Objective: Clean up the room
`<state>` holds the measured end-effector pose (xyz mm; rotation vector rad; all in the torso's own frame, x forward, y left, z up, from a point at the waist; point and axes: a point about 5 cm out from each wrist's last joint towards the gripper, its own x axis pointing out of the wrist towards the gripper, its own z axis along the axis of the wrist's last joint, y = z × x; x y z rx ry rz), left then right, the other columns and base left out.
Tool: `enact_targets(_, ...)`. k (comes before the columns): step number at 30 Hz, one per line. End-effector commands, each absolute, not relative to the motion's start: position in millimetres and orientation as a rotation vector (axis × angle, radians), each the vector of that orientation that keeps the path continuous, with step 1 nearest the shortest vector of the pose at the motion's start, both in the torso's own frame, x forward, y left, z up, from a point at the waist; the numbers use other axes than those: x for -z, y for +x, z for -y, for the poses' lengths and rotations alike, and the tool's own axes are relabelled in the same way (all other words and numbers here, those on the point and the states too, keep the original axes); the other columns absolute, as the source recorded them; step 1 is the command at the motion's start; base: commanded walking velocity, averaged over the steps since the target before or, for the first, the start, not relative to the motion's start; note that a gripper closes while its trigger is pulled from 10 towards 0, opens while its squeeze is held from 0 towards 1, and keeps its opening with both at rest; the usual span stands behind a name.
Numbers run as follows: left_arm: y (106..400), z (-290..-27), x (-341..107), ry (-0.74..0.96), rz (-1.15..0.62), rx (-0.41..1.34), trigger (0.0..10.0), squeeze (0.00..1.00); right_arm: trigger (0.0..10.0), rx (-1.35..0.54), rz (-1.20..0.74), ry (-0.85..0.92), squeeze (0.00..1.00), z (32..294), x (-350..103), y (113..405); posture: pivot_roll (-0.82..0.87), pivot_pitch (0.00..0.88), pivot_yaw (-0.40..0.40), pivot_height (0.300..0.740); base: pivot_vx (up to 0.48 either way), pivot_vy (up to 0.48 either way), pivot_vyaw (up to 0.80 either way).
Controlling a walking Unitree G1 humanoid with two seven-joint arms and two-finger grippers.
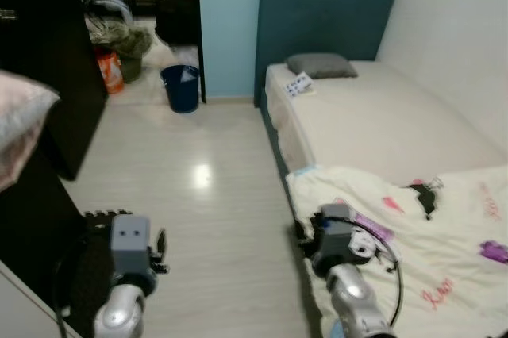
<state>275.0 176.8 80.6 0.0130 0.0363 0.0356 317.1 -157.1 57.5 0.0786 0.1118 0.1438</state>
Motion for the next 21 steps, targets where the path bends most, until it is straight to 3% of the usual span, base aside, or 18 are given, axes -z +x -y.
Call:
enact_targets(1,270.7,-182.9,-76.3,0.017,-0.052,-0.055,10.0,0.00,10.0,-0.152,-0.121,0.094,0.00,151.0,-54.6,316.0,0.00,0.075,-0.054,0.740,0.322,0.000,0.00)
enact_targets(21,272.8,-184.8,-77.0,0.014,-0.052,-0.061,10.0,0.00,10.0,-0.154,-0.118,0.100,0.00,149.5,-55.4,317.5,0.00,0.080,-0.048,0.740,0.322,0.000,0.00)
